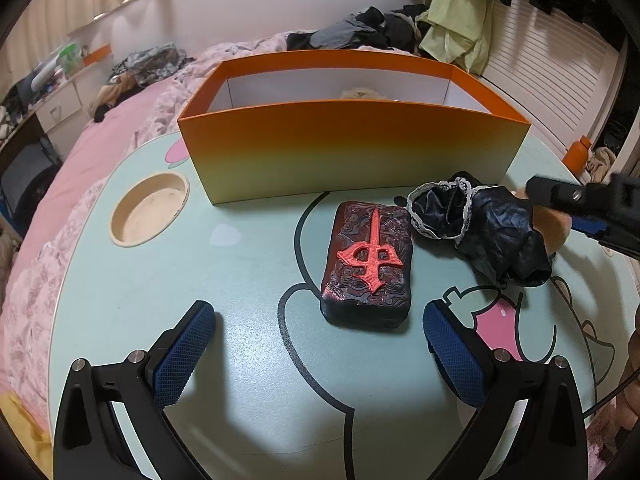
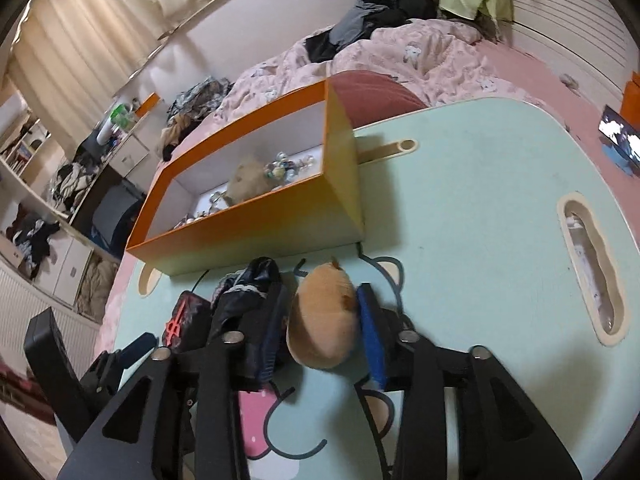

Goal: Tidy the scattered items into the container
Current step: 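Grasp the brown plush in the box with the right tool, place it on the table, then grasp the beige fluffy pompom with the left tool, place it on the table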

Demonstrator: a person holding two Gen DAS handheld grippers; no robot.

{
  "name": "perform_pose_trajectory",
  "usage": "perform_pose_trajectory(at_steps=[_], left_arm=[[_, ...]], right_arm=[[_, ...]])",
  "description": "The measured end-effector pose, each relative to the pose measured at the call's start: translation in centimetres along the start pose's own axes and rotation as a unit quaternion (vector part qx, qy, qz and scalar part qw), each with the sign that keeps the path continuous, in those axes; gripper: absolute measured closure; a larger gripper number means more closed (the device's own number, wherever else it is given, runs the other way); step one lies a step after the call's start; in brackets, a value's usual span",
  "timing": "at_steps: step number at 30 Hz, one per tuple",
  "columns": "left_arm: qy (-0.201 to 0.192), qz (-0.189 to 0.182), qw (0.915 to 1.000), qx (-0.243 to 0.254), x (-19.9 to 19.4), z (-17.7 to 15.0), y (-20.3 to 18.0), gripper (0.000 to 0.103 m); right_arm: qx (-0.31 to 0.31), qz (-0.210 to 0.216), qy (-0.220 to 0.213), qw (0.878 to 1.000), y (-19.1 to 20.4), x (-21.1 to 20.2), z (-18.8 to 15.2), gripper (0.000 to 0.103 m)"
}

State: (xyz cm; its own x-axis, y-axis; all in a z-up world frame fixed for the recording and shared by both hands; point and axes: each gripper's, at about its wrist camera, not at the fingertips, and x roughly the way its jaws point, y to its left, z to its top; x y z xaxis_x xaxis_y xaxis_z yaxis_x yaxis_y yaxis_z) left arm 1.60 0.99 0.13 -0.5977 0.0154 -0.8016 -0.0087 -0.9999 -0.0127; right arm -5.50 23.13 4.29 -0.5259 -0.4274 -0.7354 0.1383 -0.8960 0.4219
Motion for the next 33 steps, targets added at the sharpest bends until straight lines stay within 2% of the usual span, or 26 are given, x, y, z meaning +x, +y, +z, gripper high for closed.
perform_pose_trajectory(at_steps=[1, 4, 7, 10, 13, 15, 18, 21, 23, 25, 29, 31, 33], left_arm=[[0.000, -0.001, 1.0000, 0.001, 0.0, 0.1, 0.0, 0.000], [0.002, -0.003, 1.0000, 0.007, -0.1, 0.5, -0.3, 0.000], [0.002, -0.004, 0.9999, 0.010, -0.6, 1.1, -0.4, 0.000], [-0.045, 0.010, 0.9990, -0.001, -2.7, 1.9, 0.2, 0.000], [-0.081, 0.013, 0.9965, 0.012, -4.9, 3.7, 0.5, 0.000], [-0.096, -0.003, 0.9953, 0.007, -6.4, 6.0, 1.1, 0.000], [-0.098, -0.053, 0.9936, -0.021, -7.4, 10.8, 2.0, 0.000], [-0.079, -0.054, 0.9952, -0.021, -6.1, 15.5, 1.2, 0.002], [-0.043, -0.057, 0.9974, -0.004, -3.7, 18.1, -0.1, 0.014], [0.009, -0.039, 0.9992, 0.009, -0.3, 20.1, -1.6, 0.039], [0.082, -0.014, 0.9958, 0.038, 5.8, 20.9, -4.2, 0.043], [0.097, 0.000, 0.9949, 0.027, 7.7, 20.8, -4.3, 0.044], [0.111, -0.003, 0.9938, 0.009, 8.8, 20.5, -3.9, 0.044]], right_arm=[[0.007, -0.002, -0.016, 1.000, -0.2, -0.5, -0.1, 0.042], [-0.001, -0.010, -0.077, 0.997, -0.2, -2.6, -1.2, 0.039], [-0.024, -0.012, -0.107, 0.994, 0.7, -4.0, -2.5, 0.032], [-0.046, -0.037, -0.106, 0.993, 1.7, -4.1, -3.5, 0.032], [-0.059, -0.056, -0.086, 0.993, 2.5, -3.3, -4.3, 0.032], [-0.065, -0.050, -0.073, 0.994, 2.4, -2.7, -4.7, 0.032], [-0.079, -0.052, -0.066, 0.993, 2.8, -2.3, -4.9, 0.032], [-0.085, -0.051, -0.064, 0.993, 2.8, -2.3, -5.2, 0.032], [-0.081, -0.045, -0.059, 0.994, 2.6, -2.2, -5.4, 0.032], [-0.073, -0.039, -0.054, 0.995, 2.2, -2.1, -5.4, 0.032], [-0.062, -0.033, -0.051, 0.996, 1.8, -2.1, -5.5, 0.032], [-0.060, -0.032, -0.050, 0.996, 1.8, -2.2, -5.6, 0.032], [-0.058, -0.032, -0.049, 0.997, 1.8, -2.2, -5.6, 0.032]])
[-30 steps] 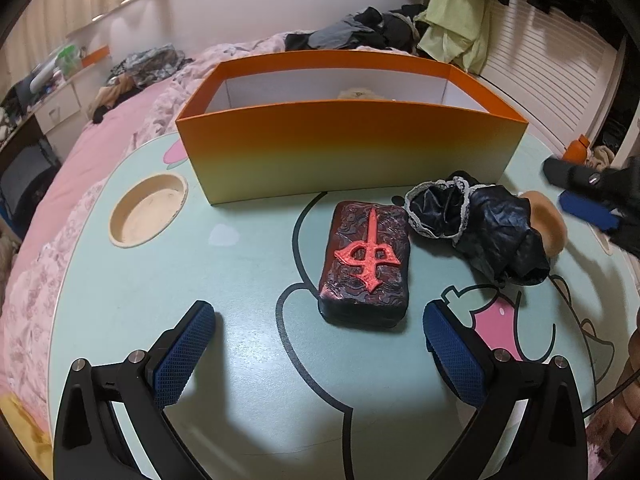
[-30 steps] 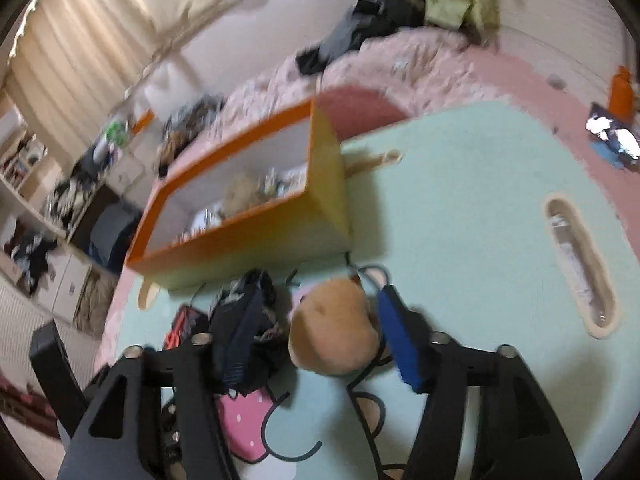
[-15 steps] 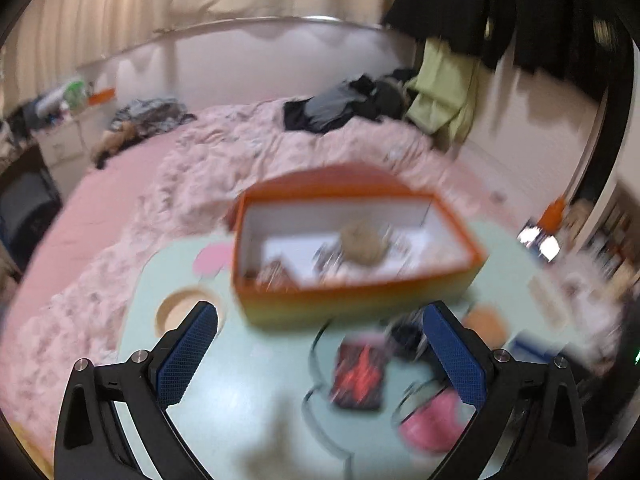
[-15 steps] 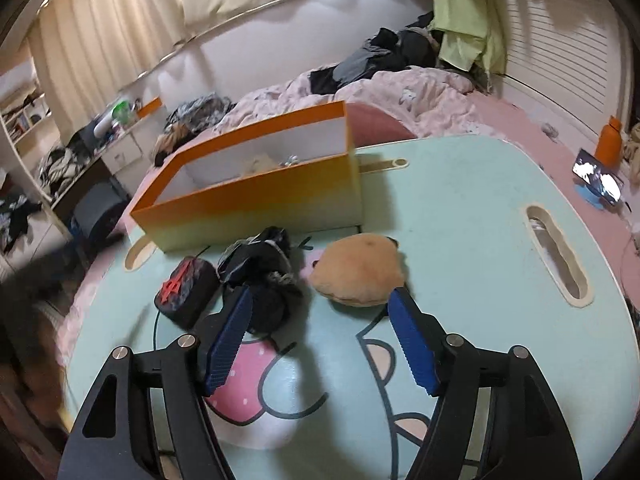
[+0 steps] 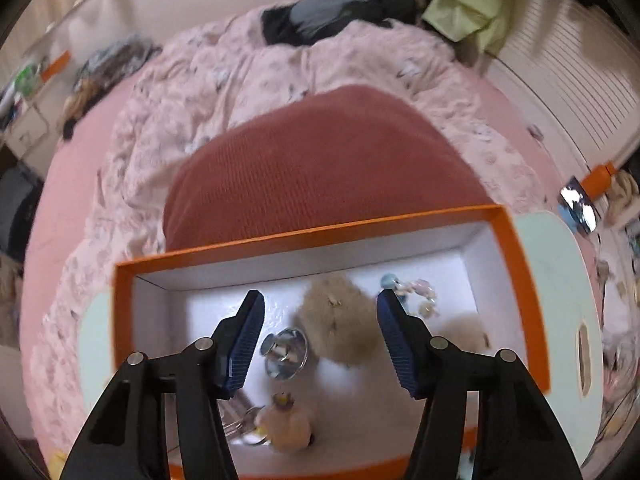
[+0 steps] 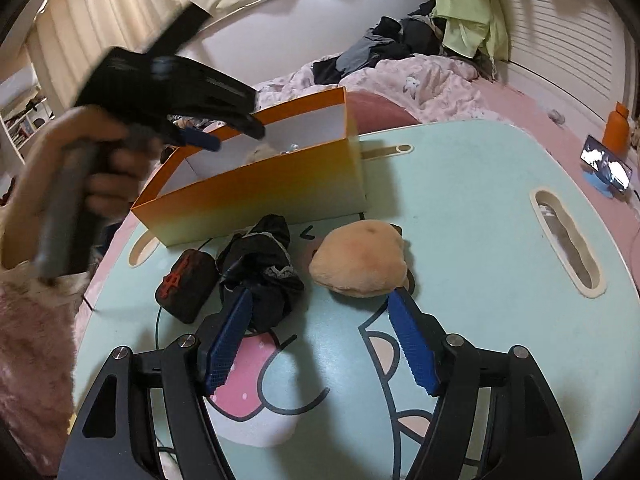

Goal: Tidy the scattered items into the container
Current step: 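Grasp the beige fluffy pompom with the left tool, place it on the table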

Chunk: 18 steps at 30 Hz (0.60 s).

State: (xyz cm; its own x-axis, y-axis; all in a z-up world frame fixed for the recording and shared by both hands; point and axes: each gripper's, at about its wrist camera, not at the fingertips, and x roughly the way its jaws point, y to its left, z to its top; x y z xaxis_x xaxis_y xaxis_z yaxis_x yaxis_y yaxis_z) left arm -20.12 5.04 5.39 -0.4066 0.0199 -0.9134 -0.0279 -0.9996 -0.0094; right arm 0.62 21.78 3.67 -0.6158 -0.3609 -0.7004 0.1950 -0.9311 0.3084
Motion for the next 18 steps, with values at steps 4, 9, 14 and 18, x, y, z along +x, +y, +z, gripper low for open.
perform_pose_trajectory(at_steps=[4, 9, 14, 18], left_arm=[[0.015, -0.008, 0.9995, -0.028, 1.5, -0.8, 0.8, 0.040], [0.027, -0.027, 0.9989, -0.026, 2.8, -1.5, 0.7, 0.046], [0.024, -0.048, 0.9982, -0.027, 2.0, -1.4, 0.7, 0.071], [-0.021, -0.060, 0.9976, -0.027, -1.1, -1.2, 1.7, 0.072]], right_arm=[[0.002, 0.004, -0.002, 1.000, 0.0, -0.1, 0.0, 0.032], [0.004, 0.008, 0.003, 1.000, 0.1, 0.1, -0.1, 0.032], [0.008, 0.008, 0.006, 1.000, -0.2, 0.2, 0.0, 0.032], [0.010, 0.008, 0.007, 1.000, -0.3, 0.3, 0.0, 0.032]])
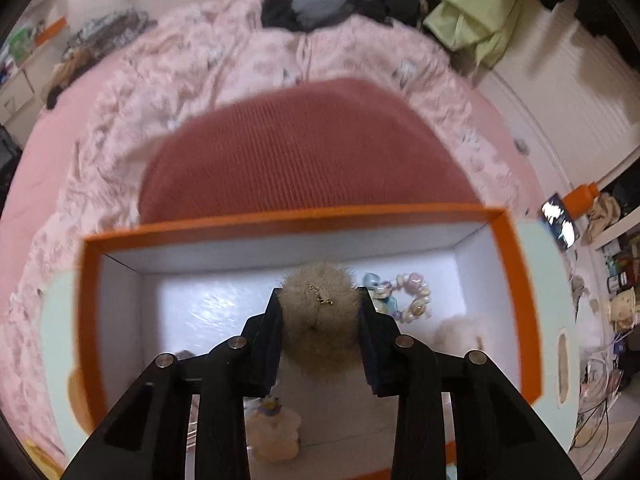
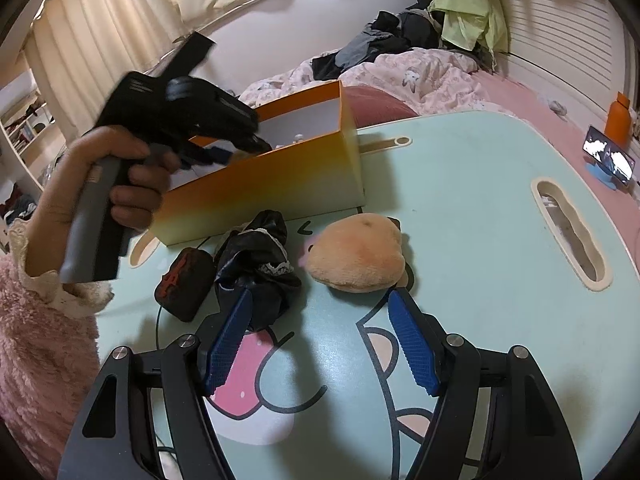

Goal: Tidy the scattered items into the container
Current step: 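Grasp the beige fluffy pompom with the left tool, place it on the table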

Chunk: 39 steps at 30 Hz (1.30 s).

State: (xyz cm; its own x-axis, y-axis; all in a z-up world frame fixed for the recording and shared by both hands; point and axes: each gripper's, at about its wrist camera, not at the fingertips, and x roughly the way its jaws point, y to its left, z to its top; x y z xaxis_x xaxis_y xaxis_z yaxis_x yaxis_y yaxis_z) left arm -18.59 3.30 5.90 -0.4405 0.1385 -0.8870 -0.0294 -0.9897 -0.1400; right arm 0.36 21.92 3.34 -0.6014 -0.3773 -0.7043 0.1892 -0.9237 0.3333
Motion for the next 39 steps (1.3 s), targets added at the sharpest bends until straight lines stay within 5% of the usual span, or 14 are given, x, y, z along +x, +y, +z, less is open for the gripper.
perform_pose_trajectory(at_steps=[8, 13, 18, 23, 27, 31, 35, 37, 39], left_arm=[[-0.071, -0.069, 0.9949, 0.017, -8.6, -2.8, 1.4, 0.072], [-0.068, -0.091, 0.9924, 0.048, -10.4, -8.7, 1.9, 0.072], [-0.017, -0.138, 0.9885, 0.057, -8.3, -13.3, 1.6, 0.072], [-0.005, -0.133, 0.9886, 0.071, -5.9, -15.5, 0.3, 0.071], [-0.023, -0.089, 0.9921, 0.086, -5.1, -16.0, -0.4, 0.071], [-0.035, -0.077, 0.9921, 0.093, -5.3, -16.2, -0.4, 0.050], [-0.052, -0.096, 0.9908, 0.080, -6.5, -16.1, 0.3, 0.043], [-0.057, -0.088, 0.9916, 0.076, -7.2, -16.2, 0.6, 0.027], [-0.061, -0.069, 0.9928, 0.077, -8.0, -16.7, 0.9, 0.023]], right_arm=[[0.000, 0.000, 0.001, 1.000, 0.0, 0.1, -0.1, 0.032], [0.000, -0.002, -0.004, 1.000, 0.1, -0.1, -0.1, 0.032], [-0.005, -0.004, -0.007, 1.000, 0.3, -0.2, -0.1, 0.032], [-0.001, -0.003, -0.003, 1.000, 0.1, -0.1, -0.1, 0.032], [-0.001, -0.002, -0.001, 1.000, 0.0, 0.0, -0.1, 0.032], [0.000, -0.001, 0.000, 1.000, -0.1, 0.0, -0.1, 0.032], [0.001, -0.001, -0.001, 1.000, -0.1, -0.1, -0.2, 0.032], [-0.001, -0.001, -0.001, 1.000, -0.1, -0.1, -0.2, 0.032], [-0.002, -0.003, -0.002, 1.000, -0.2, -0.2, -0.1, 0.032]])
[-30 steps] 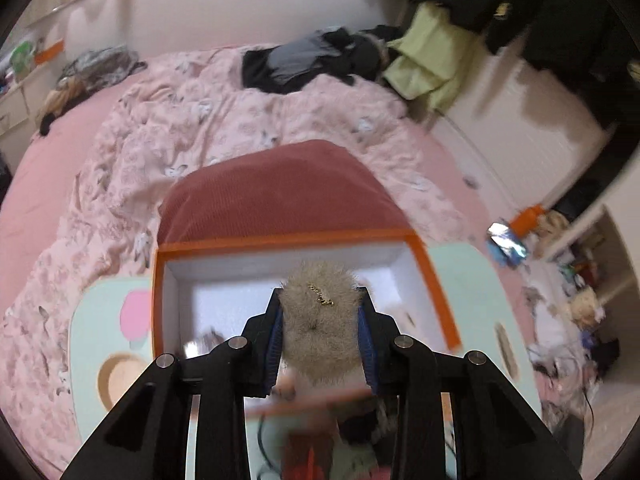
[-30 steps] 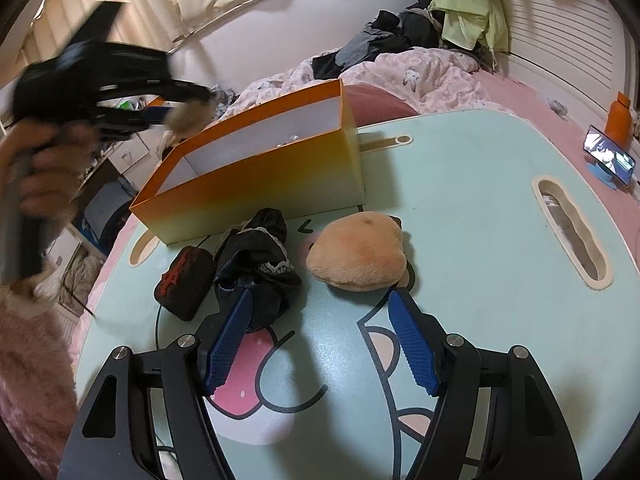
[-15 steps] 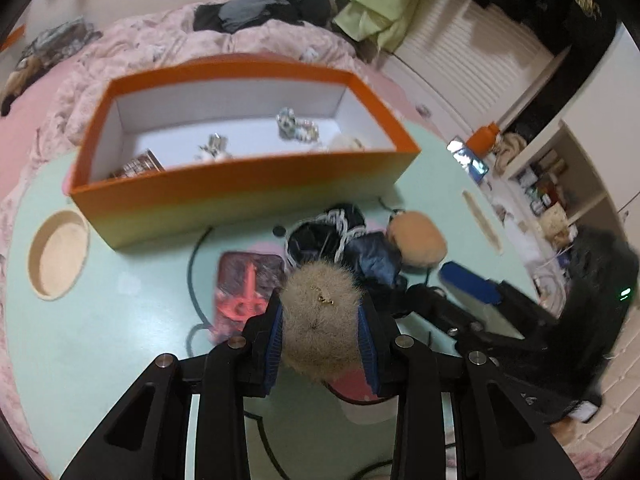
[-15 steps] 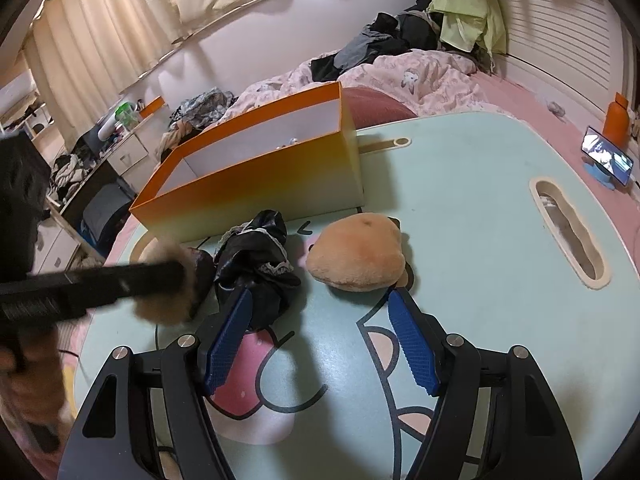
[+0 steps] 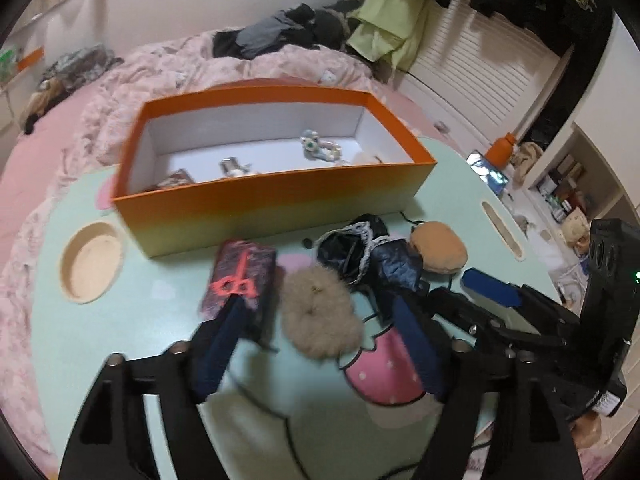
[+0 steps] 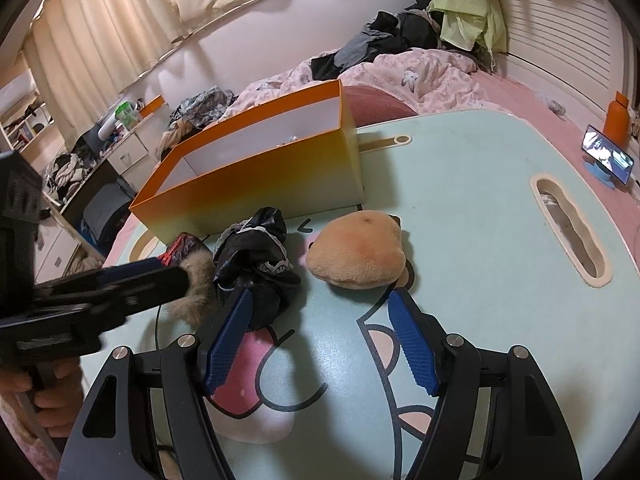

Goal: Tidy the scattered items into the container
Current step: 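Grasp the beige fluffy pompom with the left tool, place it on the table, then grasp the beaded bracelet with the right tool, place it on the table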

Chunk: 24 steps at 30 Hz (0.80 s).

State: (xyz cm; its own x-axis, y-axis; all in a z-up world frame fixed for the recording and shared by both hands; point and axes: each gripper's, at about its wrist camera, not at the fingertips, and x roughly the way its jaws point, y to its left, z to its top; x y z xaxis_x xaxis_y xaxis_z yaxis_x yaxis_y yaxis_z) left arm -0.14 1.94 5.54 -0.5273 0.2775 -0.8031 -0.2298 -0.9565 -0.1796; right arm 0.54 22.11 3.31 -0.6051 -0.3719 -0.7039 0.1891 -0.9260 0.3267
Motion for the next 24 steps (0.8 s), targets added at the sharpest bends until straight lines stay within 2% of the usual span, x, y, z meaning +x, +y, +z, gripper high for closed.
perform_pose_trajectory(at_steps=[4, 7, 15, 20, 22, 24], left_arm=[[-0.020, 0.055, 0.9983, 0.009, -1.1, -2.1, 0.5, 0.016], [-0.034, 0.091, 0.9952, -0.016, -1.0, -4.1, 0.9, 0.016], [-0.016, 0.112, 0.9935, 0.003, 1.2, -5.6, -0.4, 0.016], [-0.012, 0.118, 0.9929, -0.009, 1.6, -6.2, 0.1, 0.012], [-0.011, 0.116, 0.9932, -0.003, 1.8, -6.4, -0.1, 0.003], [-0.012, 0.114, 0.9934, -0.002, 2.0, -6.5, -0.3, 0.001]], right_arm=[[0.000, -0.001, -0.001, 1.000, 0.0, 0.0, 0.0, 0.032], [-0.002, -0.002, -0.001, 1.000, 0.0, 0.0, 0.0, 0.032], [-0.018, -0.008, -0.015, 1.000, 0.6, -0.6, 0.7, 0.032], [-0.044, 0.010, -0.034, 0.998, 2.2, -1.6, 4.1, 0.032], [-0.058, 0.029, -0.031, 0.997, 3.2, -1.4, 6.6, 0.032], [-0.077, 0.024, -0.013, 0.997, 4.5, -0.3, 9.7, 0.032]])
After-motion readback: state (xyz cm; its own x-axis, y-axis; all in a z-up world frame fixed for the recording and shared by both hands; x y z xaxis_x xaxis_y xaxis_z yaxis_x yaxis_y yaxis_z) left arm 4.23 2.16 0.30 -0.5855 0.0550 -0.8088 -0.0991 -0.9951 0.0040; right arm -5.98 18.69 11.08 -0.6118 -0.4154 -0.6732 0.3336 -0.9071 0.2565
